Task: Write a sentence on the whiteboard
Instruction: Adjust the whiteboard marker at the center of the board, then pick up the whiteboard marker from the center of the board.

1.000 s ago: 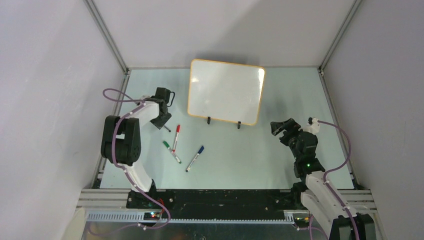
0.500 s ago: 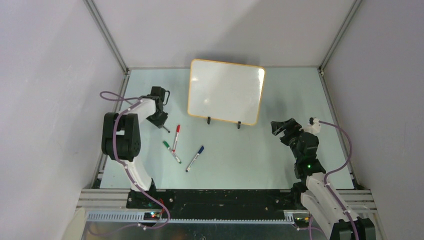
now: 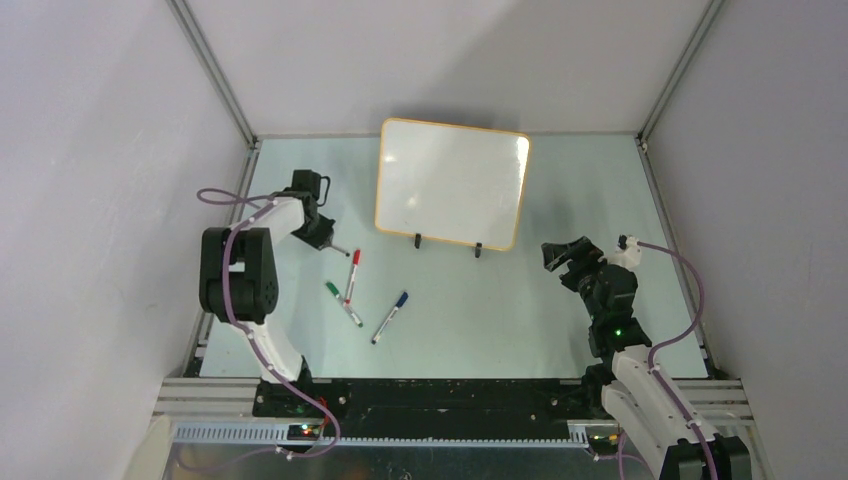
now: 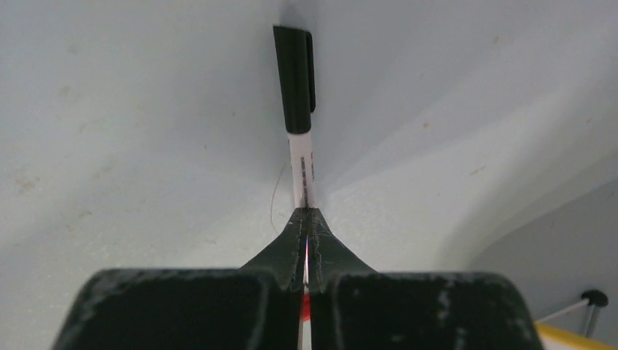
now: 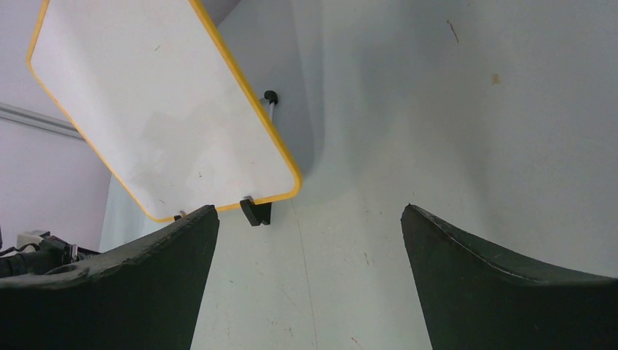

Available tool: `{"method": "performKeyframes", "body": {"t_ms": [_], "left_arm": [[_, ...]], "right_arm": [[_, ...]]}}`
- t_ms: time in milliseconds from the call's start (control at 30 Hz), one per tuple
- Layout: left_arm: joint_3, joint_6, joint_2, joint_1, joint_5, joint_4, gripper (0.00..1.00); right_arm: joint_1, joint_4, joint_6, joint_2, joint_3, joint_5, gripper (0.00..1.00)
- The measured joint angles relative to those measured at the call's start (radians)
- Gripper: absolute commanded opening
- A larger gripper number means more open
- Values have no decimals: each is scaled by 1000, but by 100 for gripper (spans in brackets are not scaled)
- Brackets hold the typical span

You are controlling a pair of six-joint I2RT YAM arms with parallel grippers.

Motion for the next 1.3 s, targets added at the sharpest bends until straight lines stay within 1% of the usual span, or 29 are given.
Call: {"method": "performKeyframes", "body": {"t_ms": [300, 333, 367, 400, 433, 467, 500, 633, 800, 967, 1033, 1100, 1300], "left_arm": [[-105, -7, -138, -39, 18, 4, 1], [-112, -9, -145, -40, 18, 5, 9], [-117, -10, -147, -42, 18, 8, 14], [-121, -11, -146, -43, 18, 10, 22], [-127, -18, -146, -46, 17, 12, 25], [-129, -19, -146, -48, 16, 10, 33], [-129, -25, -146, -52, 15, 8, 38], [-119, -35, -144, -59, -8, 0, 47], [-76, -38, -118, -60, -37, -11, 49], [-9, -44, -55, -60, -35, -21, 49], [-2, -49, -37, -60, -35, -19, 51], [-4, -55, -23, -60, -33, -19, 51], [-9, -82, 2, -48, -8, -19, 49]], "right_arm": [[0, -3, 0, -12, 0, 0, 100], [0, -3, 0, -14, 0, 0, 100], [0, -4, 0, -16, 0, 0, 100], [0, -4, -1, -17, 0, 0, 100], [0, -4, -1, -18, 0, 0, 100], [0, -5, -1, -19, 0, 0, 100], [0, -6, -2, -21, 0, 0, 100], [0, -9, -2, -23, 0, 0, 100], [0, -10, -3, -33, 0, 0, 100], [0, -11, -7, -32, 0, 0, 100], [0, -11, -10, -32, 0, 0, 100], [0, -11, -10, -32, 0, 0, 100], [0, -11, -10, -32, 0, -1, 100]]}}
